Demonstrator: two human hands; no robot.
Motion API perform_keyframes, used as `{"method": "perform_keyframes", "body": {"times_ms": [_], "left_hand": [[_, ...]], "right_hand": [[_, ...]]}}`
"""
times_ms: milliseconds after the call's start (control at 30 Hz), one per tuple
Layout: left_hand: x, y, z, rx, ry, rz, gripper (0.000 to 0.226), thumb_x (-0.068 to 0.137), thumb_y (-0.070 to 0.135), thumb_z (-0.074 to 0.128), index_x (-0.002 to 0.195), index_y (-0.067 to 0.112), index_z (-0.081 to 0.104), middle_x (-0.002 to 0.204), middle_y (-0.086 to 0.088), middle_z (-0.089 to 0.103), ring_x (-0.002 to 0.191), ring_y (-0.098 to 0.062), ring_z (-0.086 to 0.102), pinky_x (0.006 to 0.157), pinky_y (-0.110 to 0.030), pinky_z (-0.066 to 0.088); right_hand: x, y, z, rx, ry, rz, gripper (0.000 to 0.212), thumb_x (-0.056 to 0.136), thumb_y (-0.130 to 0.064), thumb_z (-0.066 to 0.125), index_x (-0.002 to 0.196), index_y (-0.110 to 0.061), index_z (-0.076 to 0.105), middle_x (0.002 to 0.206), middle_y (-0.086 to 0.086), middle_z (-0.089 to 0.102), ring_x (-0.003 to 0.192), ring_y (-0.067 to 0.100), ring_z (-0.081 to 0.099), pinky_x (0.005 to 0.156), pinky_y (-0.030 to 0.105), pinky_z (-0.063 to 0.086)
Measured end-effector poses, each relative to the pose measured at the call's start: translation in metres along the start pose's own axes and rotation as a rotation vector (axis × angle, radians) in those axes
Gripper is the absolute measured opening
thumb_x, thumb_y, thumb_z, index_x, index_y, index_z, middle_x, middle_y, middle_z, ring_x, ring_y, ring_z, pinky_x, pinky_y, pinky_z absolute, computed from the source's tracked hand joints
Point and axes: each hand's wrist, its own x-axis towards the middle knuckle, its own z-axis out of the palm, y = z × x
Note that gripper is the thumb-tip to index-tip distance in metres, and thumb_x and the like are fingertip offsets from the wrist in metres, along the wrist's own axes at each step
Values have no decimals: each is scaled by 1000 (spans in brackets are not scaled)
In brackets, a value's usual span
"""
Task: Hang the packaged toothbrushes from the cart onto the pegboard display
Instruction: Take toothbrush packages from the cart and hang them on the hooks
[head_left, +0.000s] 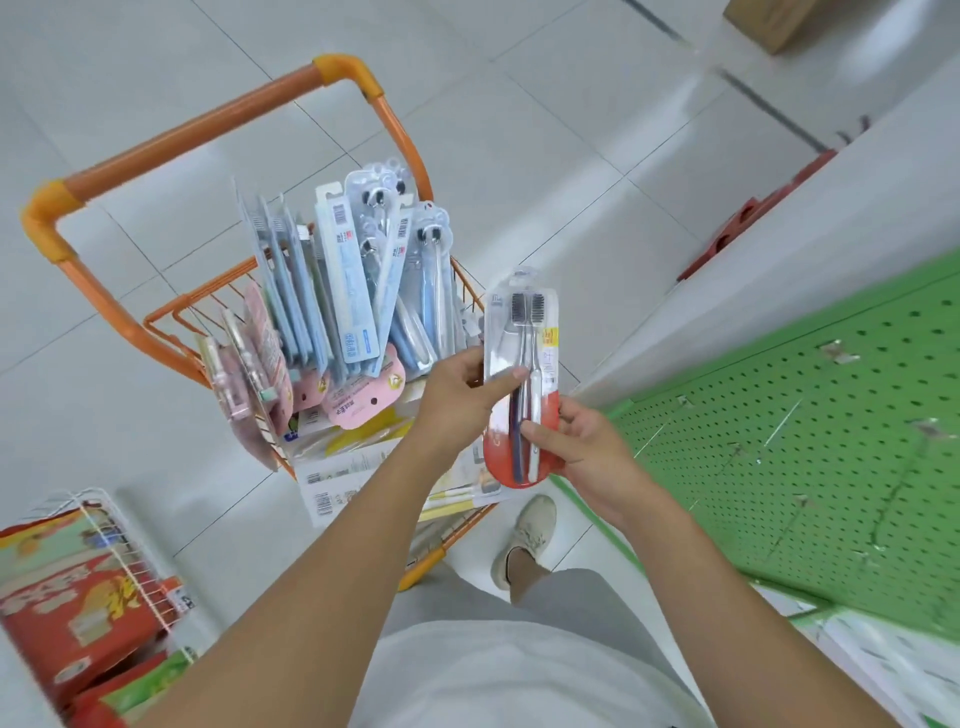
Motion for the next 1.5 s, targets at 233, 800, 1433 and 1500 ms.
{"method": "perform_keyframes", "body": {"times_ms": [233,800,1433,1500], "left_hand": [[-8,-18,-18,79,134,-90,15,92,14,64,104,23,66,91,5,74,77,-7,69,62,-19,50],[-28,-44,-64,68,212,-121,26,93,13,64,117,22,66,101,3,74,92,-14,71,73,-27,55],[-31,-52,-69,78,168,-147,22,93,18,65,114,24,68,98,3,76,89,-19,74,80,-39,61],[-31,-49,-70,63,165,-133,21,93,18,65,114,24,68,98,3,76,89,-18,74,79,-38,61]], "right_hand": [[45,14,-18,-650,526,-144,26,88,-35,76,101,-14,71,94,1,72,89,22,67,85,42,56],[109,58,-31,-1489,438,11,15,85,-1,53,86,-14,60,91,10,66,81,32,64,64,31,46],[112,51,-14,-1596,380,-66,16,92,-2,51,81,-13,52,82,9,56,73,30,54,64,34,43],[109,47,-14,-1390,467,-77,19,93,-8,49,76,-10,56,75,7,58,70,32,57,61,34,45]]}}
